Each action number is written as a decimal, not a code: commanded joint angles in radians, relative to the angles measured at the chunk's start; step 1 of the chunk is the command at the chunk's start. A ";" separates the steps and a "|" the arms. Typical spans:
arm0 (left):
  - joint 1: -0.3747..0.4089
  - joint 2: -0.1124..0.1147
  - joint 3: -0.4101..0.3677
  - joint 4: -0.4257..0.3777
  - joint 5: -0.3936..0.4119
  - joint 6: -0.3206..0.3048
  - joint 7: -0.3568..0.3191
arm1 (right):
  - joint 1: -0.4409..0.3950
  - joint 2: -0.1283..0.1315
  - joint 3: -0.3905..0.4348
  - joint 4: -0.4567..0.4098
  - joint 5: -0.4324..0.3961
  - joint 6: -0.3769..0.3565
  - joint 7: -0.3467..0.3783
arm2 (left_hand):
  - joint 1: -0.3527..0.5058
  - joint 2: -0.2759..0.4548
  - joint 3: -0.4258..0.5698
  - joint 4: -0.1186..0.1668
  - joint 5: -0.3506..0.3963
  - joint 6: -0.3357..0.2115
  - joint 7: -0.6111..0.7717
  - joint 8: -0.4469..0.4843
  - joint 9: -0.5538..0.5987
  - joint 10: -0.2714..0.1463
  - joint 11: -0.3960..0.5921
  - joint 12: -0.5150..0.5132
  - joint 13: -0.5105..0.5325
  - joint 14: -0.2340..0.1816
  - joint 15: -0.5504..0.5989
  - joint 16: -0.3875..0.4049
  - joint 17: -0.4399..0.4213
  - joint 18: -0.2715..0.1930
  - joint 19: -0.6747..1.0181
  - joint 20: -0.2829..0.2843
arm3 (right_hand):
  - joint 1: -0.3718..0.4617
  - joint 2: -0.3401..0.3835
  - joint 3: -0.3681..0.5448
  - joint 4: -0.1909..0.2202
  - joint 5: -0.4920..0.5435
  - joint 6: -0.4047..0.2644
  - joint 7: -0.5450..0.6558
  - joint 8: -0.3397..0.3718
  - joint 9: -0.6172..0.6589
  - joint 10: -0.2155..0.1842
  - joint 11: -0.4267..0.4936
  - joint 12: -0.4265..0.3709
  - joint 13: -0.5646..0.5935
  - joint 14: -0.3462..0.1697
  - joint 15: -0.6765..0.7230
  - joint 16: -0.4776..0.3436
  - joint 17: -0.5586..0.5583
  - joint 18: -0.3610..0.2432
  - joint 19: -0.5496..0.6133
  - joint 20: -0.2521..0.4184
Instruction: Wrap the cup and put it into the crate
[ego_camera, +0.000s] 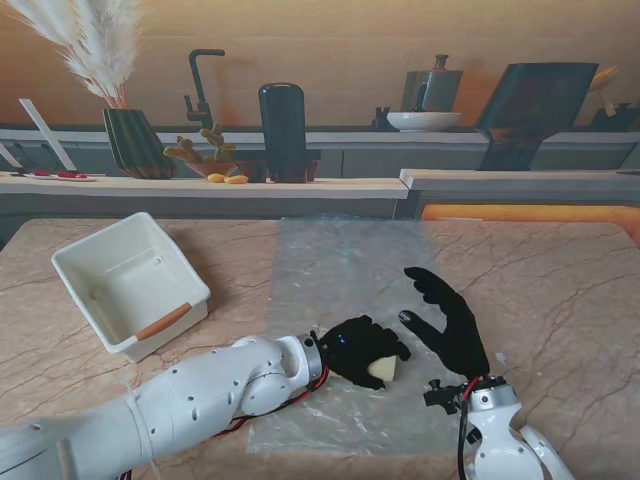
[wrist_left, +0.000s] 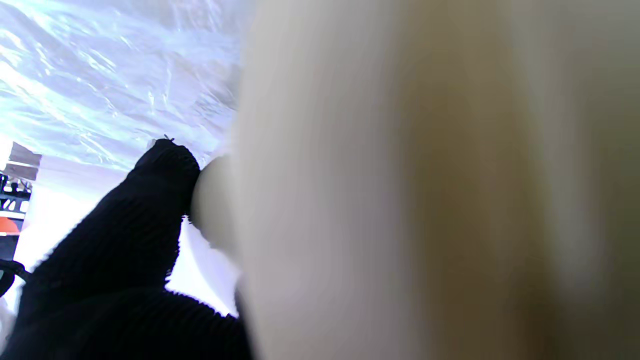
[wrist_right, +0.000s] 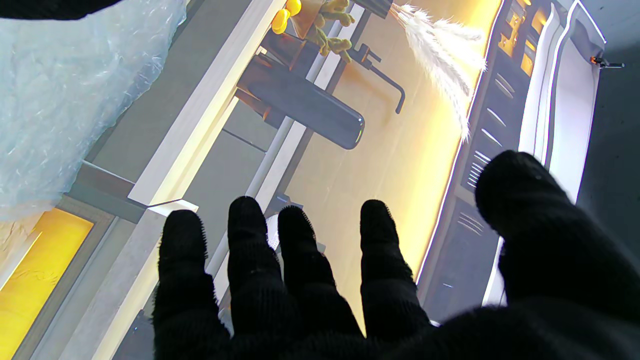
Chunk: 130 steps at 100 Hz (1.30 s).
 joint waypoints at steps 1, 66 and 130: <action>0.002 0.002 0.002 -0.019 0.005 0.007 -0.013 | -0.002 -0.005 -0.004 -0.003 0.000 -0.001 -0.002 | 0.035 0.206 0.027 0.083 0.019 -0.020 -0.046 -0.025 -0.013 -0.117 -0.026 -0.030 -0.045 -0.015 -0.053 -0.038 -0.041 0.015 -0.024 -0.002 | -0.031 0.055 -0.016 0.019 0.003 -0.031 -0.013 -0.005 0.006 0.002 -0.014 -0.003 -0.020 -0.015 -0.010 0.009 -0.010 -0.035 -0.023 0.021; 0.023 0.037 -0.023 -0.125 -0.010 0.077 -0.125 | 0.002 -0.004 -0.005 0.000 0.004 -0.004 0.003 | 0.126 0.349 -0.397 0.092 -0.022 -0.019 -0.237 -0.089 -0.097 -0.081 -0.169 -0.159 -0.160 0.001 -0.236 -0.175 -0.207 0.058 -0.294 -0.119 | -0.031 0.060 -0.018 0.020 0.005 -0.032 -0.013 -0.006 0.007 0.000 -0.015 -0.003 -0.017 -0.015 -0.010 0.010 -0.010 -0.036 -0.023 0.021; 0.090 0.076 -0.112 -0.217 0.032 0.089 -0.102 | 0.005 -0.004 -0.006 0.003 0.002 -0.003 0.006 | 0.145 0.361 -0.444 0.093 -0.012 -0.018 -0.253 -0.093 -0.088 -0.079 -0.177 -0.166 -0.158 0.003 -0.249 -0.185 -0.210 0.062 -0.321 -0.124 | -0.031 0.059 -0.018 0.020 0.004 -0.032 -0.013 -0.007 0.007 0.001 -0.014 -0.003 -0.019 -0.015 -0.010 0.010 -0.011 -0.036 -0.023 0.022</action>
